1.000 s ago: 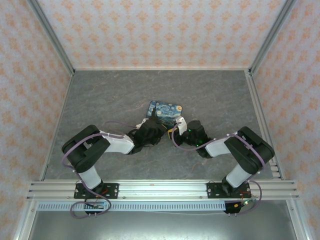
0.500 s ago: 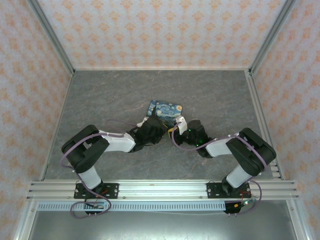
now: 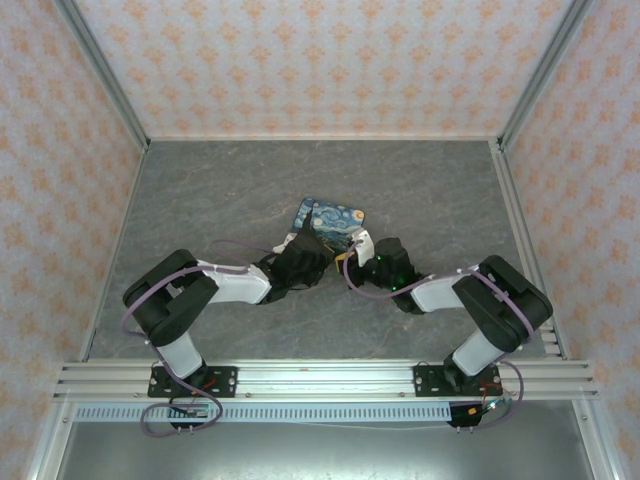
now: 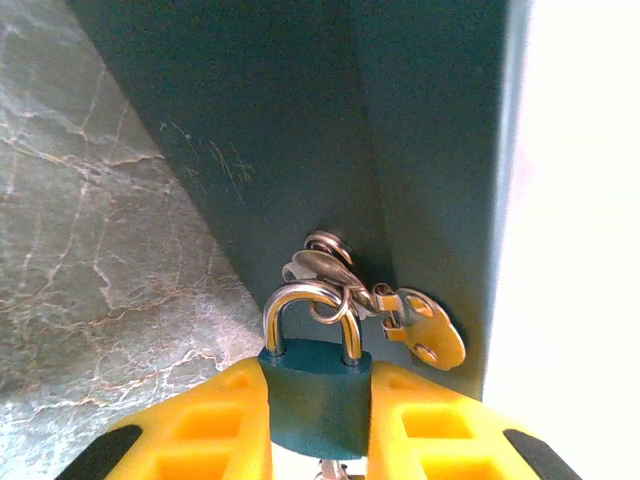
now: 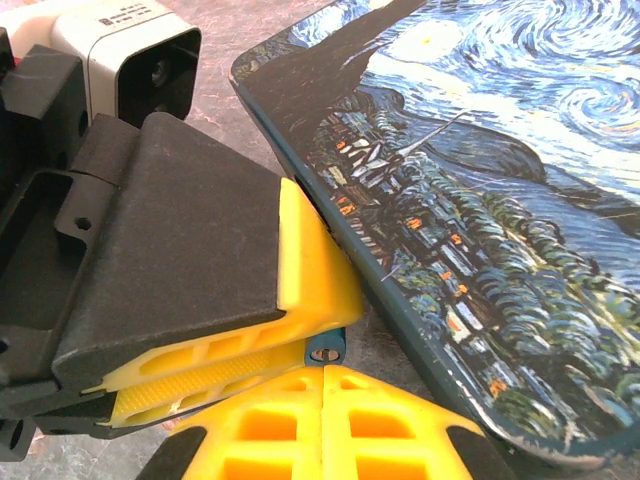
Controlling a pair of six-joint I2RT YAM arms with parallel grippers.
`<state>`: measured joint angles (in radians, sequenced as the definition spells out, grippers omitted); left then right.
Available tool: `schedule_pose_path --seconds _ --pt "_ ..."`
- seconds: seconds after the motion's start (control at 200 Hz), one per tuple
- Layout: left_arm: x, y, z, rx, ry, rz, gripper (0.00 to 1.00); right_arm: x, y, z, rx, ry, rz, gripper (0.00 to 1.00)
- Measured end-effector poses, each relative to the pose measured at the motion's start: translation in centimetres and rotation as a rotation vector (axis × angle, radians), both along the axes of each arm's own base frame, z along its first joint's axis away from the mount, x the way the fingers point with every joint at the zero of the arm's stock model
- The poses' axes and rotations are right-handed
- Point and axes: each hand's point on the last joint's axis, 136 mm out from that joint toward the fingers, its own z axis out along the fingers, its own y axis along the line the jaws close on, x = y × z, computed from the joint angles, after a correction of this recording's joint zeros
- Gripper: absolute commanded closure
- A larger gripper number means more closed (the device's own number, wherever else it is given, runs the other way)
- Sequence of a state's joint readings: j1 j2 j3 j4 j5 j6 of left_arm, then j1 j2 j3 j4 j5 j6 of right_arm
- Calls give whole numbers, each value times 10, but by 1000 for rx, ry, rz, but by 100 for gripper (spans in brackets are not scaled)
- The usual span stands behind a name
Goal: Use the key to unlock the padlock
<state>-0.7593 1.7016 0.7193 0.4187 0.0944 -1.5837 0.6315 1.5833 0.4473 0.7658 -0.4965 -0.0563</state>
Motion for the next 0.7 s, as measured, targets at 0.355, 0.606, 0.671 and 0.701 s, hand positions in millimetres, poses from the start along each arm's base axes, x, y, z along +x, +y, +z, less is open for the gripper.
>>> schedule_pose_path --seconds 0.355,0.606,0.671,0.701 --pt "3 4 0 2 0 29 78 5 4 0 8 11 15 100" --pt "8 9 5 18 -21 63 78 13 10 6 61 68 27 100" --pt "9 10 5 18 -23 69 78 13 10 5 71 84 24 100" --pt "9 10 5 19 -23 69 78 13 10 4 75 93 21 100"
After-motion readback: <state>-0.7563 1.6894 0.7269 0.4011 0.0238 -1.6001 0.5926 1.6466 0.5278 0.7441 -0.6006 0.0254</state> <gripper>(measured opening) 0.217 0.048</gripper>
